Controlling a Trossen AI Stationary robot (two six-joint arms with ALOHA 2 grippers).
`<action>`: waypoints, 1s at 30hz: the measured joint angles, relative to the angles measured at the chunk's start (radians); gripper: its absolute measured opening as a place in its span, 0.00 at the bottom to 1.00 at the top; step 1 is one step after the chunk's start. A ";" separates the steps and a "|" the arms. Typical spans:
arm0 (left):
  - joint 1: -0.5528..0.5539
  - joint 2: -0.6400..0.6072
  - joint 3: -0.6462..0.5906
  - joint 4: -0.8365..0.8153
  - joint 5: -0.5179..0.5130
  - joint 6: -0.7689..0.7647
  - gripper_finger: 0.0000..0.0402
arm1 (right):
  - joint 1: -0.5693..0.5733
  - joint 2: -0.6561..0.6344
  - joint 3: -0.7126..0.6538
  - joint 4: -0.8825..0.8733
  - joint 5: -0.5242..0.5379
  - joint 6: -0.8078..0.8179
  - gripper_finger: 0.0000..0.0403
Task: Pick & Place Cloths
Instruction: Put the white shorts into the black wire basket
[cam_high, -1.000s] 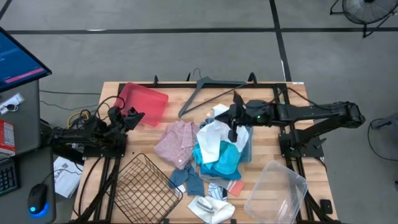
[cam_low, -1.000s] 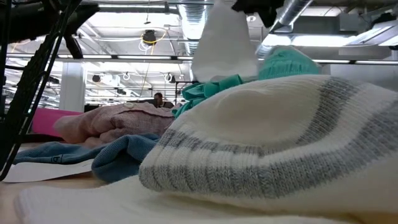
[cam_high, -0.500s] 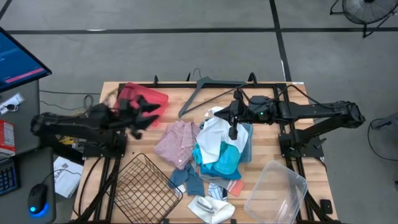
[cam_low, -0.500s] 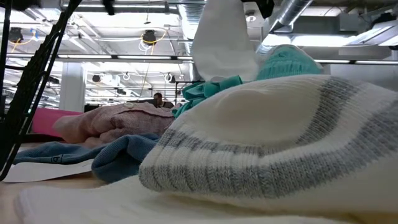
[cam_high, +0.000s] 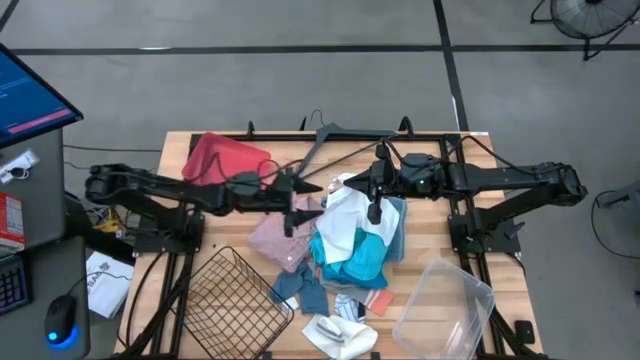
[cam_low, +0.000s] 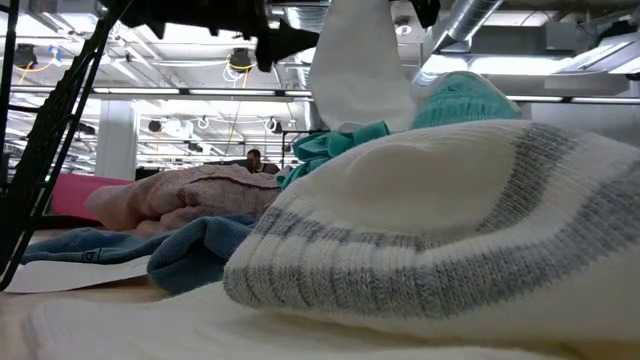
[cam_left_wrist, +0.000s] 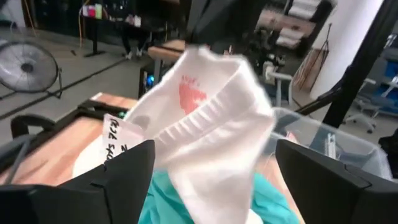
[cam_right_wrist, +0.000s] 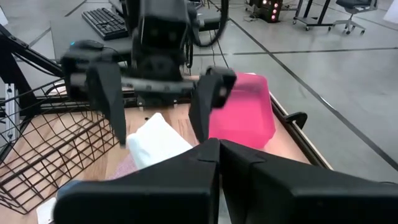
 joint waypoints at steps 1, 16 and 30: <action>0.000 0.019 0.012 0.001 0.007 0.000 0.81 | 0.000 0.000 0.000 0.003 0.000 0.000 0.00; 0.084 0.250 0.223 0.037 0.116 0.011 0.83 | 0.047 0.000 0.000 0.050 -0.029 -0.003 0.00; 0.109 0.312 0.279 0.036 0.169 0.012 0.48 | 0.093 0.000 0.000 0.076 -0.103 -0.003 0.00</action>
